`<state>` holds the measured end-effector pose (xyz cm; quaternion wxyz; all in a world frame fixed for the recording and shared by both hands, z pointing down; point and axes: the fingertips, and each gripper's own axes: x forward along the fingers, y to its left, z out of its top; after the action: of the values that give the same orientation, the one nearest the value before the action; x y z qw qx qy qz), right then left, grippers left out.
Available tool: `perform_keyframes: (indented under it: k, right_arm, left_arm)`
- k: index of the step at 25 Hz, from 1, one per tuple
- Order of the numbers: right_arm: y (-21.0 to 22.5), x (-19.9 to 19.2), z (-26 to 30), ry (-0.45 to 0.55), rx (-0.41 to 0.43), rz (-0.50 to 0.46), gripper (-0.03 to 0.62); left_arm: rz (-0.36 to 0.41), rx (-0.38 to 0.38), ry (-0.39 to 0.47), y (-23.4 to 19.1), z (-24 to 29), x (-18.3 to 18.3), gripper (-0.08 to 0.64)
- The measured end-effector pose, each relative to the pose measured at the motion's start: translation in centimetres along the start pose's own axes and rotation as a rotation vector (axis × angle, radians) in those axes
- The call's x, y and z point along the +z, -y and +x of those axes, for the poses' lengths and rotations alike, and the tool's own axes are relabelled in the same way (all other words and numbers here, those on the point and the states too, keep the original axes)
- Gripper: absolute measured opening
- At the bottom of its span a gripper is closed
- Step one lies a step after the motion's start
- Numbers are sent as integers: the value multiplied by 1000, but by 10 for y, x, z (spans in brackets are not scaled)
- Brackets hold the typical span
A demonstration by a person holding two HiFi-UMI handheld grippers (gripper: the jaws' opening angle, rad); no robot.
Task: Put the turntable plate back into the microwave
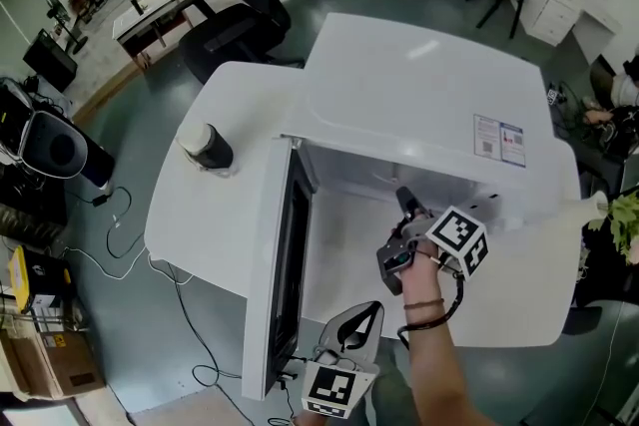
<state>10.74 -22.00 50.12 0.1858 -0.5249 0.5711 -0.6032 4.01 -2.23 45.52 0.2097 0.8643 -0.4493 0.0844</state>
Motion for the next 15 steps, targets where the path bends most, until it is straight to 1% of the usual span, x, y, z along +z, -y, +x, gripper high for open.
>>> perform_keyframes:
  k: [2, 3, 5, 8, 10, 13, 15]
  right_arm:
    - [2, -4, -3, -9, 4, 7, 116]
    - [1, -5, -5, -10, 13, 3, 115]
    - [-6, -4, -10, -5, 38, -25, 115]
    - [-19, -3, -13, -14, 61, -62, 115]
    - [-21, -4, -17, -20, 60, -72, 115]
    - [-21, -3, -27, -21, 53, -86, 115]
    - [-22, -4, -34, -29, 49, -109, 115]
  left_arm:
    - [-10, 1, -1, 2, -1, 0, -2]
    - [0, -3, 2, 3, -2, 0, -1]
    - [18, -9, 9, 5, -2, 1, -2]
    - [17, -8, 12, 7, -4, 3, -2]
    - [7, -6, 9, 10, -6, 4, -2]
    - [25, -7, 14, 15, -8, 6, -2]
    - [24, 3, 16, 15, -8, 8, -2]
